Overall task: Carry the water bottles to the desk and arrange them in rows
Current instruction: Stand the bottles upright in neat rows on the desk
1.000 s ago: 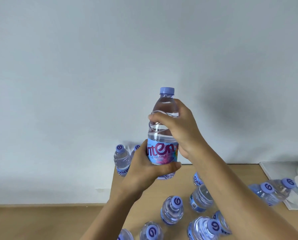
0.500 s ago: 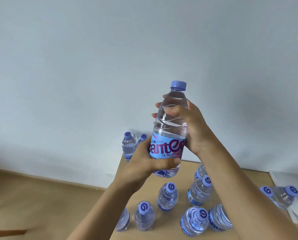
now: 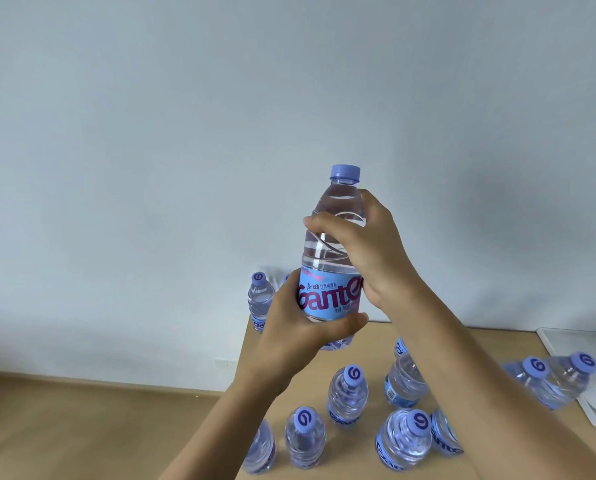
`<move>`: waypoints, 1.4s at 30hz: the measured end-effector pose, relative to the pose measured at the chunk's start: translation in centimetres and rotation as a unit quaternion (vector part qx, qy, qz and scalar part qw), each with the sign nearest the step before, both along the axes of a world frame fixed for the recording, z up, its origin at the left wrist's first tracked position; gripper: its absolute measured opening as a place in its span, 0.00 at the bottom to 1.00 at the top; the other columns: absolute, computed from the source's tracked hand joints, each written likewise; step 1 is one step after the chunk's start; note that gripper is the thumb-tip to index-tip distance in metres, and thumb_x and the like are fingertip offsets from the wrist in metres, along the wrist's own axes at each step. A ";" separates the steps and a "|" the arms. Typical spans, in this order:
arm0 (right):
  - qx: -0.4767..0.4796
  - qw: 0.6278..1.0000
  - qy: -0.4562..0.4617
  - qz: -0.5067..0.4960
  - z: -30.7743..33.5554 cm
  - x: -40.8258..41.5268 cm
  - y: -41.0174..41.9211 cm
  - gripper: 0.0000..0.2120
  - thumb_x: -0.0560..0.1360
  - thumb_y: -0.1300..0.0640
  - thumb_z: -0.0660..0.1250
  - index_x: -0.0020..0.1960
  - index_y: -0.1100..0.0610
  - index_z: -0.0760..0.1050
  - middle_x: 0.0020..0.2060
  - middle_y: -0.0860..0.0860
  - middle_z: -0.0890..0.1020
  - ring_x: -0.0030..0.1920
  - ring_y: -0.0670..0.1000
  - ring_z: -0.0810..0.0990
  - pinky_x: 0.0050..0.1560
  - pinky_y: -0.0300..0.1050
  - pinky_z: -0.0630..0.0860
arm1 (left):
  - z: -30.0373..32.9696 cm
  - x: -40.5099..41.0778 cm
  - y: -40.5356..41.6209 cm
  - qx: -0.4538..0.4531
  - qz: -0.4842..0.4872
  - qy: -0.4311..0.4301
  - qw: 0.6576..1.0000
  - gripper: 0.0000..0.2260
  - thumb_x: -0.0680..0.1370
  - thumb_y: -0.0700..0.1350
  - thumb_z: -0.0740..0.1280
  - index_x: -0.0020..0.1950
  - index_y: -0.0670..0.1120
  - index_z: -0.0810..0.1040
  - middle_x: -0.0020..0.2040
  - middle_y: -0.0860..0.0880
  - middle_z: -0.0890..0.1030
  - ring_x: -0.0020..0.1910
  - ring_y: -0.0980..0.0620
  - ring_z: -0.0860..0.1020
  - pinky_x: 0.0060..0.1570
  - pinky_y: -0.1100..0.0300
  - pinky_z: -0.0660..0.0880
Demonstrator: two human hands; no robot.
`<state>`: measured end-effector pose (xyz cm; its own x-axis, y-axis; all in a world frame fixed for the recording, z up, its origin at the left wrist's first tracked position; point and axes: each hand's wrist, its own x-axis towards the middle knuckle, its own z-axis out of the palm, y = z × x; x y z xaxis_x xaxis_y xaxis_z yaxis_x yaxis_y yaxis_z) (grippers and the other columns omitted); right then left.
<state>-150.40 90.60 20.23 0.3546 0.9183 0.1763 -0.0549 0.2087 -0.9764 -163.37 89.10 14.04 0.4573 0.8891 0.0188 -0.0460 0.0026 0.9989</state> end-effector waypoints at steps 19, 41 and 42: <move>-0.046 0.995 -0.001 0.090 -2.1 -1.6 1.2 0.12 0.63 0.58 0.74 0.46 0.55 0.78 0.43 0.49 0.83 0.44 0.50 0.82 0.47 0.47 0.78 | -2.9 -2.7 0.8 -0.053 -0.048 -0.048 0.996 0.29 0.59 0.46 0.81 0.58 0.47 0.77 0.49 0.47 0.84 0.48 0.48 0.84 0.45 0.59 0.80; -0.172 0.985 0.015 0.032 -10.1 -1.4 -0.8 0.14 0.57 0.55 0.77 0.41 0.52 0.78 0.36 0.48 0.82 0.38 0.51 0.81 0.43 0.48 0.78 | -10.2 -2.6 -1.3 -0.136 -0.095 -0.009 0.986 0.23 0.64 0.44 0.79 0.57 0.44 0.78 0.49 0.43 0.84 0.46 0.49 0.83 0.44 0.60 0.79; -0.173 0.984 0.016 0.031 -10.3 -1.3 -0.9 0.14 0.57 0.54 0.77 0.41 0.51 0.78 0.36 0.48 0.82 0.38 0.51 0.82 0.43 0.47 0.78 | -10.3 -2.6 -1.3 -0.139 -0.098 -0.008 0.985 0.23 0.65 0.44 0.79 0.57 0.44 0.78 0.50 0.43 0.84 0.47 0.48 0.83 0.45 0.60 0.79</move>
